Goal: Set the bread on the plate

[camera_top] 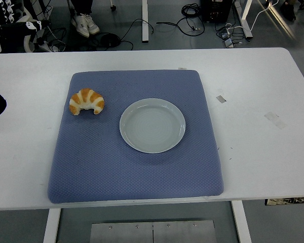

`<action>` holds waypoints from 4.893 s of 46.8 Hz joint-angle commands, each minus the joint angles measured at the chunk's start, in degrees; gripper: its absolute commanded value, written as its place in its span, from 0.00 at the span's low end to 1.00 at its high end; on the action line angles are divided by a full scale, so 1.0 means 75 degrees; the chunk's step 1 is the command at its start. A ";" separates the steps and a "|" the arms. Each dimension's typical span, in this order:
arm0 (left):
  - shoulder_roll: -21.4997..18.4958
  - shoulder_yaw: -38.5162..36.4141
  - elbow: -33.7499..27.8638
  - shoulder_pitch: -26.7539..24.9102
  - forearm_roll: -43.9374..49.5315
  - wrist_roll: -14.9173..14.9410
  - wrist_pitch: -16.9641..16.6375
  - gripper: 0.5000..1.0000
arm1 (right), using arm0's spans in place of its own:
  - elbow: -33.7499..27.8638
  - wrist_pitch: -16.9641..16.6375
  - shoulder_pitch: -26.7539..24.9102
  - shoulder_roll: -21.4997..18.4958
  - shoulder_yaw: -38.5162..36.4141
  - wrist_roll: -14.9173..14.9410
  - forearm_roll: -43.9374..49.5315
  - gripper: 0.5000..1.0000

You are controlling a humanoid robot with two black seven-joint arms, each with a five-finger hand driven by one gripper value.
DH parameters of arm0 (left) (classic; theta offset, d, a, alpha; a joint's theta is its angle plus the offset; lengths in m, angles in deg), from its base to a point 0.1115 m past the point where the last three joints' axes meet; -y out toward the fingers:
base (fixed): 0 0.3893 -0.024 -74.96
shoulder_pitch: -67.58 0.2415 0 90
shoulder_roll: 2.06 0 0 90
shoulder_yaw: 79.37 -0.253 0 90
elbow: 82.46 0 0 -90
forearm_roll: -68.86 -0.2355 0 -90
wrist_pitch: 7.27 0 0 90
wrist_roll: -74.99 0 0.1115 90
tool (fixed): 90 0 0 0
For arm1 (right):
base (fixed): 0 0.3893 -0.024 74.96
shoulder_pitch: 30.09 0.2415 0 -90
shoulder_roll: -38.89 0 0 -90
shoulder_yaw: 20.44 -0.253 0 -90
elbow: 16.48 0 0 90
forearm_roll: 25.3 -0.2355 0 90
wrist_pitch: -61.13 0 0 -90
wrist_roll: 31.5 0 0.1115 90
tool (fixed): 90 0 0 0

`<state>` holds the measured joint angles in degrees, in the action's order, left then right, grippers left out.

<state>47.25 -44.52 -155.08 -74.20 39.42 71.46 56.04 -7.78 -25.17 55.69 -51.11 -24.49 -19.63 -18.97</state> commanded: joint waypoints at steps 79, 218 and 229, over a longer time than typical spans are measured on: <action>-0.0223 -0.3112 -0.1662 -0.0878 -0.5344 0.3378 0.1238 0.95 | 0.0000 -0.0001 0.0000 0.0000 0.0000 0.0000 0.0000 1.00; 0.1324 -0.4589 0.0389 -0.1346 -0.5157 0.2862 0.1578 0.16 | 0.0000 -0.0001 0.0000 0.0000 0.0000 0.0000 0.0000 1.00; 0.1265 -0.4530 0.0354 -0.1616 -0.4876 0.2851 0.1590 0.14 | 0.0000 -0.0001 0.0000 0.0000 0.0000 0.0000 0.0000 1.00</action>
<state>56.74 -78.55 -152.20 -85.70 2.78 92.84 67.90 -7.78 -25.19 55.69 -51.11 -24.49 -19.63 -18.97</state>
